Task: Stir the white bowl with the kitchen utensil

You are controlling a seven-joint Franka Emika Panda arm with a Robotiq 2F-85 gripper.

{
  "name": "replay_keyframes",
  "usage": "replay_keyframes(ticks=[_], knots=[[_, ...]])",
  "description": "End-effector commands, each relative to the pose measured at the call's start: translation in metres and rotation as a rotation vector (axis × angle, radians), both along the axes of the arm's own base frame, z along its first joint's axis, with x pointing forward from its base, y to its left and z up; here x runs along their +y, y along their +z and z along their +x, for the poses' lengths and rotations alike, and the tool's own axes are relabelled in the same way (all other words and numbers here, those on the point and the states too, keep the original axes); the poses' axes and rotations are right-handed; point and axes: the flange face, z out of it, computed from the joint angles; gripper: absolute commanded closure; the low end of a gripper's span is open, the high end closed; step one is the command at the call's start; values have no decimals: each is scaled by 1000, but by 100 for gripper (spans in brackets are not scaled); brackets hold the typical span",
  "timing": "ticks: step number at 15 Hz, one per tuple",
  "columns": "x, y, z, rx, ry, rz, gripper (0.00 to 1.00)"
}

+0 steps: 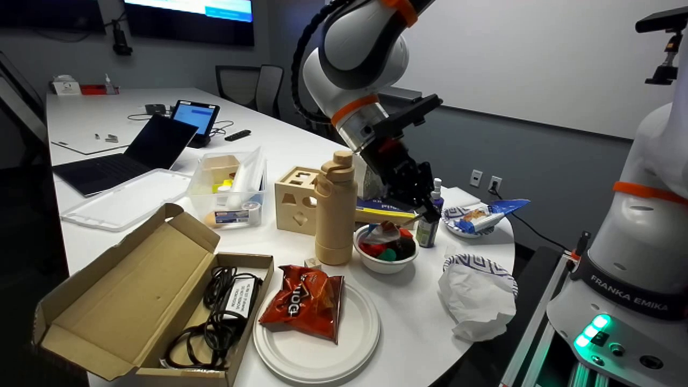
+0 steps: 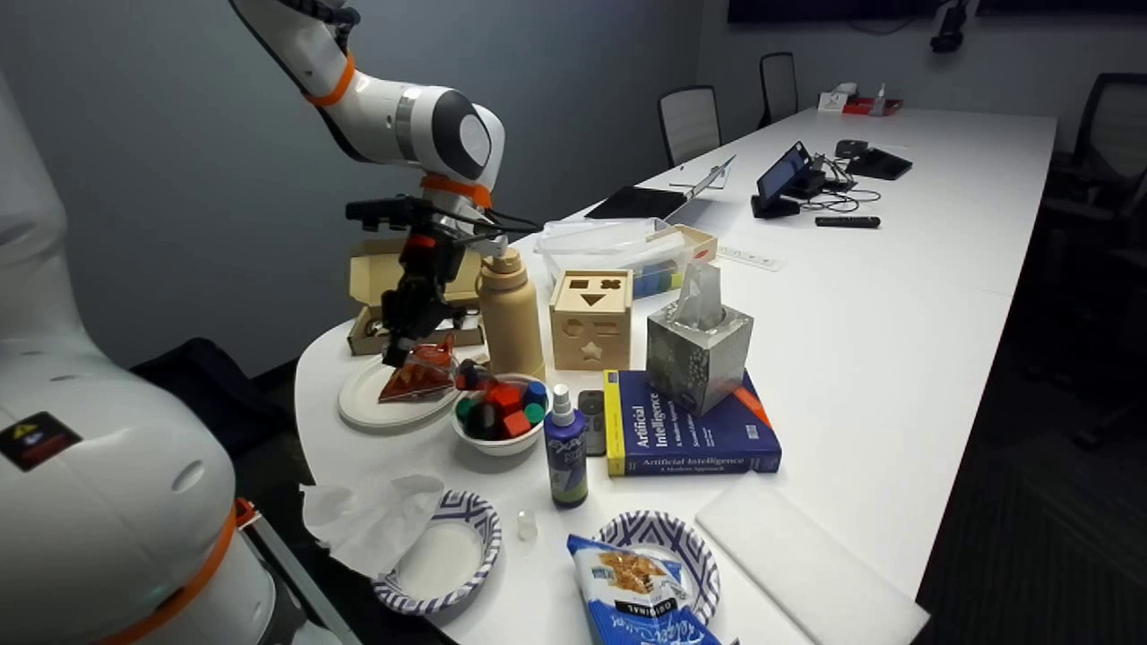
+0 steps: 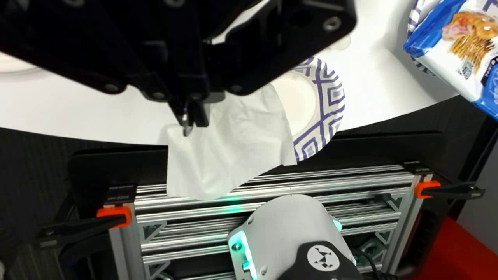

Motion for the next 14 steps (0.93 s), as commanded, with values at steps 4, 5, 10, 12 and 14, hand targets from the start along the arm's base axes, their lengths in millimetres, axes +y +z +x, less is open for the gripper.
replay_keyframes(ticks=[4,5,10,12,14], knots=[[-8,30,-1,-37,-30,-31,99],[-10,32,-4,-17,-33,-53,99],[-15,25,-16,136,-39,-193,99],[-15,15,-17,190,-19,-197,99],[-13,4,-17,218,3,-191,99]])
